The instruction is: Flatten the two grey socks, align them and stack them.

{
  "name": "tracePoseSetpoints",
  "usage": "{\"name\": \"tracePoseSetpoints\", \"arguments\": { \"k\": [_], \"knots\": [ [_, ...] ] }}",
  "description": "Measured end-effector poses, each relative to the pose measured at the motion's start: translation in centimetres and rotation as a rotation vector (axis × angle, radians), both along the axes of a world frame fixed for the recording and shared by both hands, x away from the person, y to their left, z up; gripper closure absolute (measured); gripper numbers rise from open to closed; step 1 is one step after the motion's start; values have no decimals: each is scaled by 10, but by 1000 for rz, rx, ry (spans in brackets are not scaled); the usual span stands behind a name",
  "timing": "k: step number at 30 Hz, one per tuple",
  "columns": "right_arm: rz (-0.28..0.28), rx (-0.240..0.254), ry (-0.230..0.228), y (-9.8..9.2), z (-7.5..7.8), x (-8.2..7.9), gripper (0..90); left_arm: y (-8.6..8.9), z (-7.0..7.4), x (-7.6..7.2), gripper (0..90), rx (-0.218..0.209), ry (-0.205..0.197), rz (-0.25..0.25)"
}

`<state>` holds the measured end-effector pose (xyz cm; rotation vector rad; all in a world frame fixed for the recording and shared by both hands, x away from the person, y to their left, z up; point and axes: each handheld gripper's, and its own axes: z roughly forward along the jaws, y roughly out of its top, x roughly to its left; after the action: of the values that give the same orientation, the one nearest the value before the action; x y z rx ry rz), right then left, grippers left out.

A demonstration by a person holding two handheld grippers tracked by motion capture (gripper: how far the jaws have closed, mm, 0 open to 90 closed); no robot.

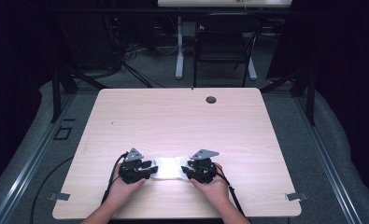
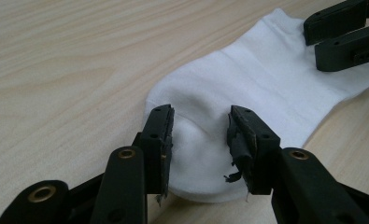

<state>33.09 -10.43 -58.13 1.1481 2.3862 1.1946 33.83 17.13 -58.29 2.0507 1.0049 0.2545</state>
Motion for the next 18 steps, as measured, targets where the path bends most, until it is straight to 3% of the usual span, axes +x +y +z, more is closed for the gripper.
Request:
{"name": "tracePoseSetpoints", "arguments": {
  "k": [6, 18],
  "knots": [
    [13, -42, -11, 1, 2, 11, 625, -3, 1, 11, 597, 8, 5, 6],
    [7, -35, -2, 2, 3, 17, 590, -2, 1, 13, 572, -16, 21, 19]
  ]
}}
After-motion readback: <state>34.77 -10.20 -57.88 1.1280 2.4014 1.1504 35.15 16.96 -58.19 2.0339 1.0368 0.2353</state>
